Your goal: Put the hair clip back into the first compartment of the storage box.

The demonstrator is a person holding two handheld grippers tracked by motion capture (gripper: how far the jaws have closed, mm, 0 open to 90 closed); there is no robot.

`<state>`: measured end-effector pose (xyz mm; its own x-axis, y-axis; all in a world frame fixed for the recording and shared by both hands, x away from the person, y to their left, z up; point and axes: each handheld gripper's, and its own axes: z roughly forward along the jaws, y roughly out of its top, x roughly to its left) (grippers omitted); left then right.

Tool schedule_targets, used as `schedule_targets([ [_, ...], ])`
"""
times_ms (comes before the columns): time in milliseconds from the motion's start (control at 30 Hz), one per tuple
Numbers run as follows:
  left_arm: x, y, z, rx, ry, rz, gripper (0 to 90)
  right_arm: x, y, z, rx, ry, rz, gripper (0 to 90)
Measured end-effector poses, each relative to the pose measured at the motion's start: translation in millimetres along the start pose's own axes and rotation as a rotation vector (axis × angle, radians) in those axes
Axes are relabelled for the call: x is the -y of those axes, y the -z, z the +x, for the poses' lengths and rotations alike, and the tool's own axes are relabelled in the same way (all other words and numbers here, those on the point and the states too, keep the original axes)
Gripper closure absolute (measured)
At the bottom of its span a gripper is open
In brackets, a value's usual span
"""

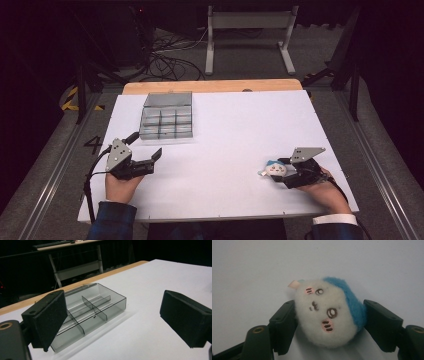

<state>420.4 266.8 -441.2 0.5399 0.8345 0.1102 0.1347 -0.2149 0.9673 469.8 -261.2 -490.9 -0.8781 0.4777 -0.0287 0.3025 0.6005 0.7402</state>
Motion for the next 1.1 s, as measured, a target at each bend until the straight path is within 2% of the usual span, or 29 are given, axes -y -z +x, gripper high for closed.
schedule_targets([
  [133, -0.3, -2.5, -3.2, 0.004, -0.005, 0.005, 8.0, -3.3, -1.7, 2.4, 0.008, 0.009, -0.011, 37.1],
  [333, -1.3, -8.6, -11.1, 0.025, -0.033, 0.023, 9.3, -11.4, -3.2, 6.6, -0.005, 0.002, -0.07, 39.3],
  [400, -1.8, -12.8, -18.0, 0.05, -0.043, 0.035, 10.6, -17.9, -4.3, 11.2, -0.011, 0.002, -0.109, 40.1],
  [433, -1.8, -12.8, -18.0, 0.05, -0.043, 0.035, 11.2, -17.9, -4.3, 11.2, -0.011, 0.002, -0.109, 40.1],
  [467, -2.3, -16.1, -22.6, 0.068, -0.056, 0.045, 12.0, -22.3, -5.5, 14.9, -0.014, 0.007, -0.139, 40.2],
  [700, -4.5, -23.3, -34.8, 0.089, -0.081, 0.064, 14.7, -34.0, -12.4, 24.5, -0.02, 0.027, -0.195, 40.2],
  [733, -4.7, -24.6, -36.5, 0.092, -0.086, 0.063, 14.8, -38.6, -15.2, 27.2, -0.021, 0.025, -0.22, 40.2],
  [833, -5.0, -27.2, -41.6, 0.108, -0.092, 0.072, 14.9, -42.5, -16.9, 29.1, -0.019, 0.022, -0.237, 40.3],
  [867, -5.6, -28.6, -44.6, 0.116, -0.111, 0.077, 15.7, -47.3, -18.5, 31.4, -0.023, 0.019, -0.254, 40.4],
  [933, -5.5, -29.7, -47.0, 0.122, -0.107, 0.072, 16.4, -48.9, -19.0, 32.4, -0.027, 0.013, -0.26, 40.5],
  [1000, -6.5, -31.7, -52.3, 0.143, -0.129, 0.065, 19.8, -54.8, -19.9, 36.0, -0.034, 0.004, -0.276, 40.6],
  [1033, -6.5, -31.7, -52.3, 0.143, -0.129, 0.065, 21.4, -56.7, -19.9, 37.4, -0.032, 0.0, -0.283, 40.7],
  [1067, -7.0, -33.5, -57.4, 0.169, -0.117, 0.06, 22.7, -58.8, -19.9, 38.8, -0.027, -0.001, -0.288, 40.8],
  [1100, -7.0, -33.5, -57.4, 0.169, -0.117, 0.06, 24.1, -60.8, -20.1, 40.4, -0.019, -0.003, -0.292, 40.9],
])
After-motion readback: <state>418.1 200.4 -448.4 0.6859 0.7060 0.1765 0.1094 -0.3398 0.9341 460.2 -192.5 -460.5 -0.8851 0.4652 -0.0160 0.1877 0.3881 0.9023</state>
